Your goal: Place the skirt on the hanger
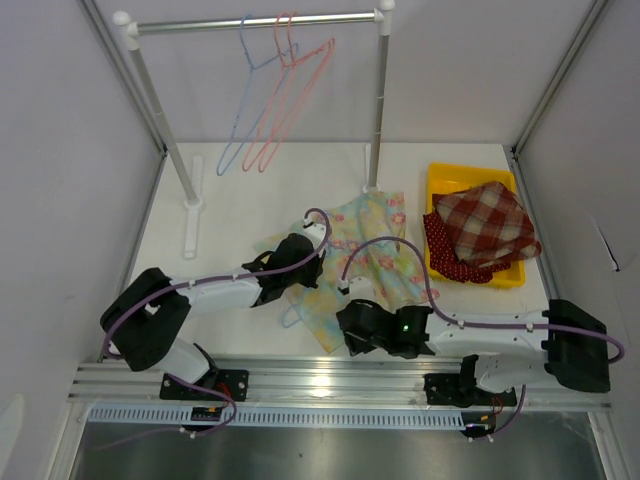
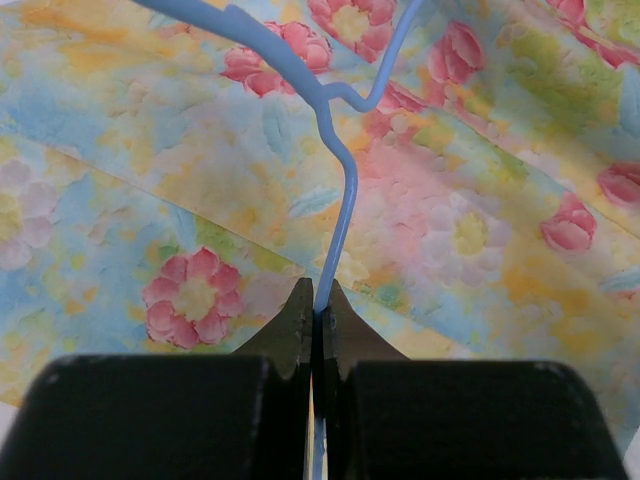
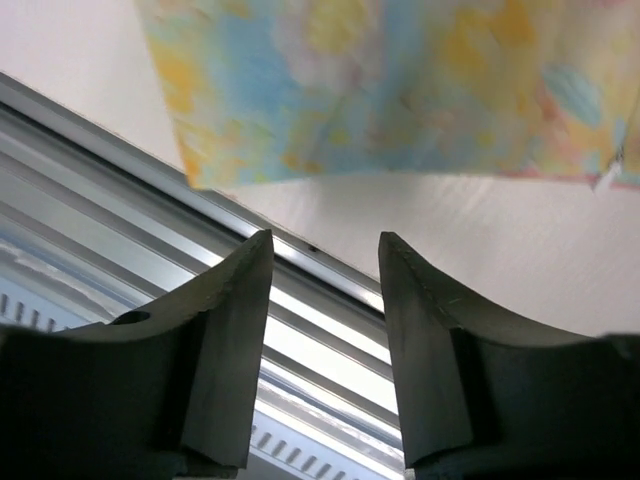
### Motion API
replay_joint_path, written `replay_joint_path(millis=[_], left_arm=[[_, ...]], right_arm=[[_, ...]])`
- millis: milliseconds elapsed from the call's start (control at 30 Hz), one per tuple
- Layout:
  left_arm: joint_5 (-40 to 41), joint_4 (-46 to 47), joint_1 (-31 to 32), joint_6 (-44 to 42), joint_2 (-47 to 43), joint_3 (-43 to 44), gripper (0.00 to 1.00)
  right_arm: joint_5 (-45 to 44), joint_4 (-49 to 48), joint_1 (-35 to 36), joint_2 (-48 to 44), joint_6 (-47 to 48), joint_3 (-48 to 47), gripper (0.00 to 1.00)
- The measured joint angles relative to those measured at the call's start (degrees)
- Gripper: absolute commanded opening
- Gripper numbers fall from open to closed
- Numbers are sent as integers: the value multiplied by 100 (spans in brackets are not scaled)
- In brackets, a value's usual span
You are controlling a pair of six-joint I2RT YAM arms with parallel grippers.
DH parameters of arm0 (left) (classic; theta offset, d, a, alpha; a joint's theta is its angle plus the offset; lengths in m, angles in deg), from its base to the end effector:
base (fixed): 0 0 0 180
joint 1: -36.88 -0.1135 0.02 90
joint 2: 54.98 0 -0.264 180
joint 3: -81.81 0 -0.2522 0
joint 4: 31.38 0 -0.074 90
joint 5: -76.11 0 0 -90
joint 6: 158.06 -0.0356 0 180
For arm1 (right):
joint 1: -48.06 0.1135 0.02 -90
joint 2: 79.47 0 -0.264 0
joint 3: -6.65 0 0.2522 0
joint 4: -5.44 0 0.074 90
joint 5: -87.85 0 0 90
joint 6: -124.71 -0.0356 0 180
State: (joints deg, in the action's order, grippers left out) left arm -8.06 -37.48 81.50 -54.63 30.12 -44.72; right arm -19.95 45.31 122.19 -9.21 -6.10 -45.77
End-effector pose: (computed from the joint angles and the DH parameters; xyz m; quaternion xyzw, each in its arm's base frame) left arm 0.2152 -0.2073 0.1773 0.2195 0.8696 -0.1735 0.4068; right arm 0.0730 0.2169 0.1935 -0.2309 0.9215 0.1517 0.2730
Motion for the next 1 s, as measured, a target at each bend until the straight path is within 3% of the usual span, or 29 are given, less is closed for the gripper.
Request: replay_joint_path(millis=[233, 433, 500, 567, 700, 800, 1000], left_arm=[[2, 37, -2, -24, 39, 17, 0], [0, 37, -37, -52, 39, 31, 0], [-4, 26, -68, -59, 42, 48, 0], [-4, 13, -96, -70, 42, 61, 0], [-7, -28, -116, -142, 42, 136, 0], [-7, -59, -140, -162, 42, 186, 0], [-4, -122, -190, -195, 42, 245, 0]], right_arm=[[-446, -186, 522, 1390, 402, -1285, 62], [-420, -461, 629, 2354, 647, -1473, 63], [-433, -533, 640, 2594, 656, -1478, 54], [-426, -634, 664, 2667, 697, -1582, 37], [-485, -713, 748, 2820, 732, -1692, 21], [-501, -713, 850, 2883, 704, -1770, 16], [-369, -649, 1158, 2929, 579, -1847, 15]])
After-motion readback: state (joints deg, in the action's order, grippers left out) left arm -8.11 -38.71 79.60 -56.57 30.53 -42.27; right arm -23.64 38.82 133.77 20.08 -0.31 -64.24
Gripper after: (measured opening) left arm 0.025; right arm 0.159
